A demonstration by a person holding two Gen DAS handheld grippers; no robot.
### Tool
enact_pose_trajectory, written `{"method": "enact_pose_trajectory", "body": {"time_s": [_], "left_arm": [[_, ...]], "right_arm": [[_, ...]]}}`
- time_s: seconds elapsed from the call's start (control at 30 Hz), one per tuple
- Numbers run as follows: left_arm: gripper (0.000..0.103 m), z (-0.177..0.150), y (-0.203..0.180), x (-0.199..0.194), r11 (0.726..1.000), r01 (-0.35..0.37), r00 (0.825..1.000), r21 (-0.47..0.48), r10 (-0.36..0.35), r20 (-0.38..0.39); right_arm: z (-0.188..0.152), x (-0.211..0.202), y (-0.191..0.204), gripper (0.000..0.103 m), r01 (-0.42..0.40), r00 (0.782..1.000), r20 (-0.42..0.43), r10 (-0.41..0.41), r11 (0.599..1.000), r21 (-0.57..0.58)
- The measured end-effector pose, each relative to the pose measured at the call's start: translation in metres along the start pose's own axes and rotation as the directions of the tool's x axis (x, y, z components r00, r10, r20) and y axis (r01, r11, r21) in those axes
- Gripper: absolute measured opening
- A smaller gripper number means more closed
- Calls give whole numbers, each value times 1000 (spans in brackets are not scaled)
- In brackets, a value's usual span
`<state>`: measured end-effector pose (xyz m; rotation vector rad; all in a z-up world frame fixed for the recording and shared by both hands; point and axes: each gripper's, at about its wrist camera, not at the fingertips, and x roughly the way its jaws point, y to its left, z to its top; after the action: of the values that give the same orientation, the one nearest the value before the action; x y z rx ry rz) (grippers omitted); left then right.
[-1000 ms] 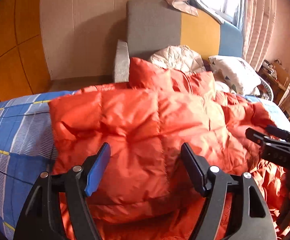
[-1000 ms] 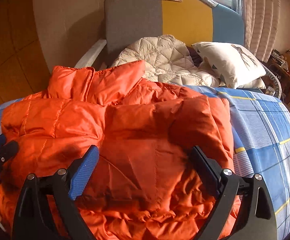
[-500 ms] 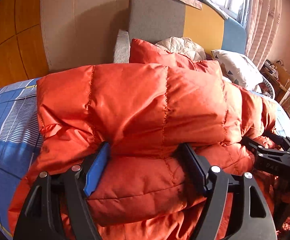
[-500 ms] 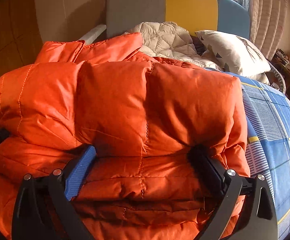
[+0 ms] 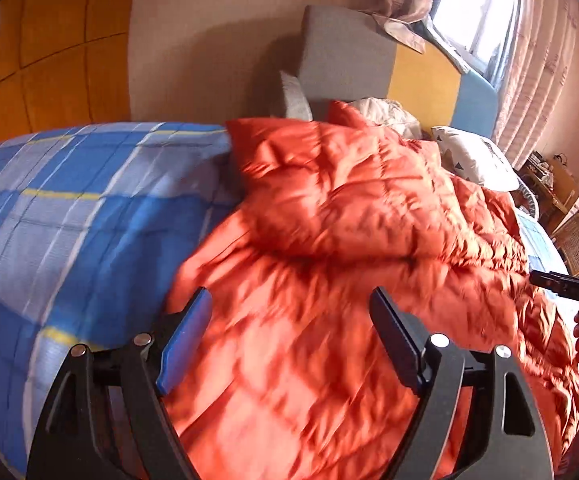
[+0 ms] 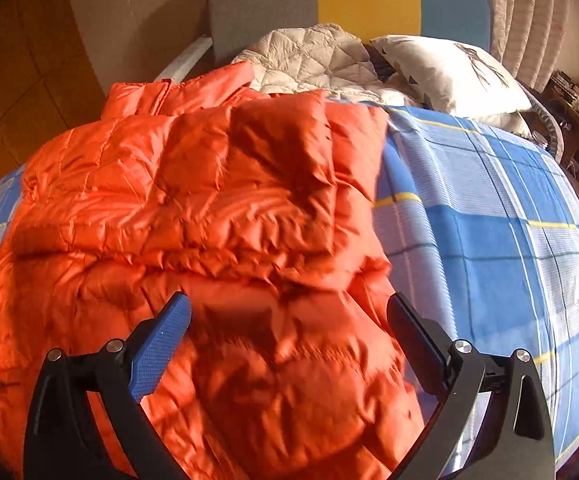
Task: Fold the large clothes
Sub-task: 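Grasp the jacket side edge with both tools and lift it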
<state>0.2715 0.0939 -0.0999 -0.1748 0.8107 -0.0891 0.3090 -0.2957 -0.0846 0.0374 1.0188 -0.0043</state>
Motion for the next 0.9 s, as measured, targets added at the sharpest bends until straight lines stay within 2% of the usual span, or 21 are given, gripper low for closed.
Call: {"method": "enact_pose_trajectory", "body": {"time_s": [0.3,0.37,0.47,0.53,0.63,0.67,0.7,0.77,0.83,0.9], "left_arm": [[75,-66,39,-47,1000,-16,999,-9,15,-47],[74,-79,44,-52,1000,-14,998,-20,13,-64],[65,-96,50,-60,999,0,997,-40,-3,-78],[64,-108,54,-65,999,16,996,-51,-21,-92],[63,-122,56,-71,997,34,993,-63,-40,-110],[61,-125,55,-73,997,46,992,-63,-53,-111],[58,-128,53,-75,996,65,991,-59,-71,-113],[55,-133,49,-78,996,78,990,-46,-83,-115],[50,-137,44,-81,997,73,990,-25,-75,-116],[39,-139,42,-83,996,84,990,-17,-85,-115]], "right_arm": [[-78,-32,-31,98,20,998,-64,-23,999,-38],[-96,-38,-32,98,12,997,-77,-16,998,-54],[-123,-47,-33,98,-20,995,-103,14,998,-64],[-138,-55,-35,97,-46,993,-109,41,998,-47],[-157,-68,-41,91,-89,990,-112,87,996,-13],[-162,-72,-43,90,-98,989,-115,97,995,-2],[-167,-74,-44,84,-115,985,-125,115,993,4],[-174,-78,-42,82,-137,981,-139,135,990,-9],[-182,-79,-40,76,-155,976,-156,149,987,-29],[-184,-80,-38,68,-168,974,-162,160,985,-39]]}}
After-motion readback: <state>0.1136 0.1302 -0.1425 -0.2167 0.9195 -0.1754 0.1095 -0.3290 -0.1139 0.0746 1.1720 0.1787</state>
